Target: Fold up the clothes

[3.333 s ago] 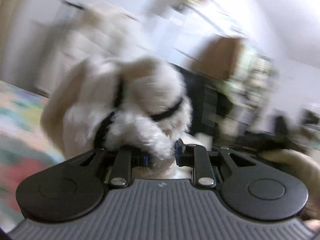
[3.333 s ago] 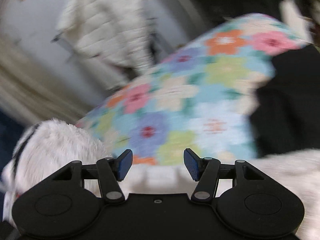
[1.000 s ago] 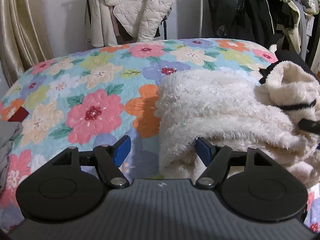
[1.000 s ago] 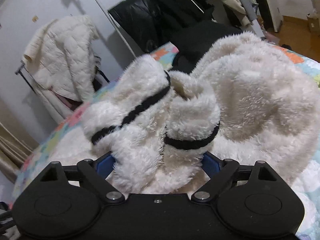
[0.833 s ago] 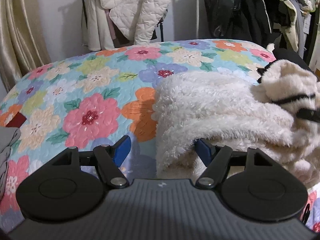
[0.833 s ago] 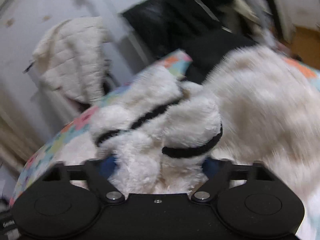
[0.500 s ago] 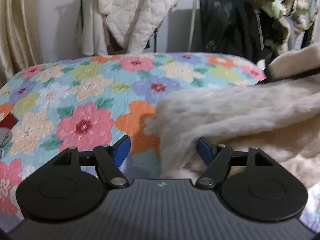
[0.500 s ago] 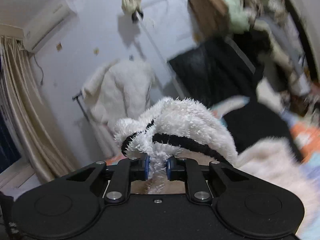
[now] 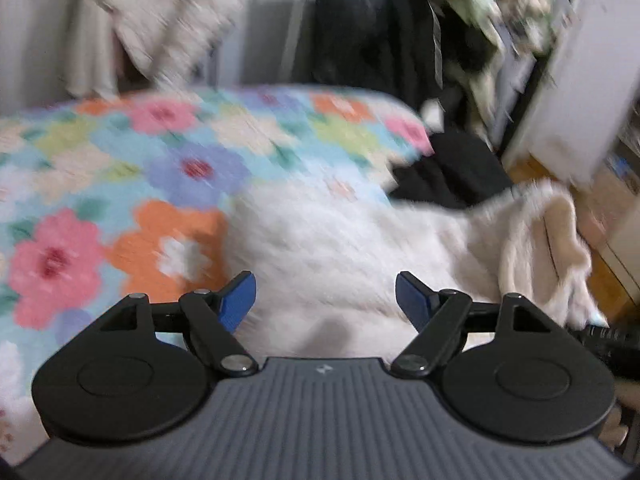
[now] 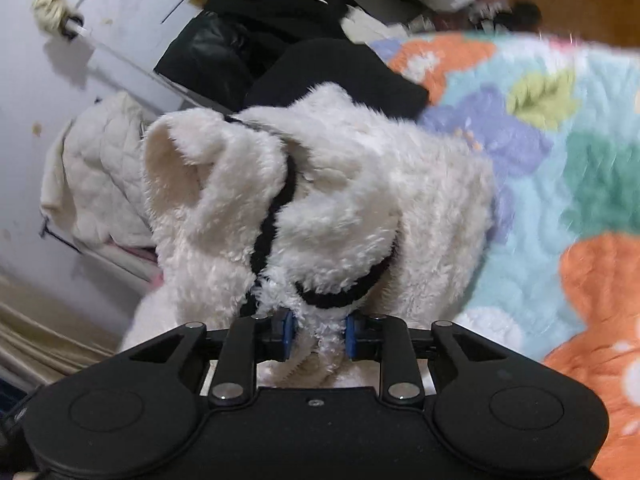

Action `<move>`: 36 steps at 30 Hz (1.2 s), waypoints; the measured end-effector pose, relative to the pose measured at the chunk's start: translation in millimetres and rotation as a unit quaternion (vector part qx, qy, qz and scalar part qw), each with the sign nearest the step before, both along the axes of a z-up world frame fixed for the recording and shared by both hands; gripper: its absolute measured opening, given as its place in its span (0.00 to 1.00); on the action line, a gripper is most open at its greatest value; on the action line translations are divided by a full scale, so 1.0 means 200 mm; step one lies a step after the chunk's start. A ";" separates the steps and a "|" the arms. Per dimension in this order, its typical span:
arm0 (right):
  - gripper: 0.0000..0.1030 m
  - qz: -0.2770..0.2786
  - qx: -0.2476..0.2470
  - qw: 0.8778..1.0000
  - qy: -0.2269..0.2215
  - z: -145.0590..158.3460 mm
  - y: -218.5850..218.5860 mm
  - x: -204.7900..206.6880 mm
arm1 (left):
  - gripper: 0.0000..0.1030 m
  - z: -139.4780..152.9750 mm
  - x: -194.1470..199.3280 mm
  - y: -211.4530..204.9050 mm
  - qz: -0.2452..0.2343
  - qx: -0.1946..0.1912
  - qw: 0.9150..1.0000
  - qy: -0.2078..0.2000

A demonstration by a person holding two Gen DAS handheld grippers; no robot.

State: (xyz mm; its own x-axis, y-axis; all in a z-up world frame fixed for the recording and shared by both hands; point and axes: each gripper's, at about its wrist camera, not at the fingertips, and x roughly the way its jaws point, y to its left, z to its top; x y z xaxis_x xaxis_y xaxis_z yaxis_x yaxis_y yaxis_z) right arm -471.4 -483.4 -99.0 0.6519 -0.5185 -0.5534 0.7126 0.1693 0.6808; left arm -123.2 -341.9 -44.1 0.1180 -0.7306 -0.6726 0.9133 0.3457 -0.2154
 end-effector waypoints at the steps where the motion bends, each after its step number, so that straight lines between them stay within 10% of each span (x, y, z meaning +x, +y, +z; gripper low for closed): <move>1: 0.33 0.003 -0.010 1.000 0.017 0.03 0.02 0.00 | 0.77 -0.08 -0.02 -0.05 -0.004 0.043 0.999 -0.007; 4: 0.38 0.023 -0.056 0.994 0.091 0.09 0.12 0.05 | 0.87 -0.31 -0.09 -0.13 0.006 0.139 0.989 -0.047; 7: 0.38 0.071 -0.121 0.981 0.132 0.18 0.27 0.09 | 0.89 -0.37 -0.10 -0.09 0.017 0.127 0.991 -0.049; 15: 0.38 0.208 -0.171 0.962 0.040 0.28 0.28 0.41 | 0.95 -0.35 -0.03 -0.04 0.031 0.122 0.992 -0.016; 23: 0.27 0.084 -0.258 0.912 0.307 0.26 0.01 0.27 | 0.95 -0.35 0.04 0.02 0.056 0.127 0.990 0.037; 29: 0.20 0.059 -0.208 0.935 0.282 0.28 -0.16 0.04 | 0.93 -0.29 0.03 0.07 0.061 0.099 0.991 0.069; 36: 0.33 0.025 -0.210 0.945 0.248 0.39 -0.07 0.00 | 0.92 -0.07 0.07 0.14 0.065 0.060 0.995 0.033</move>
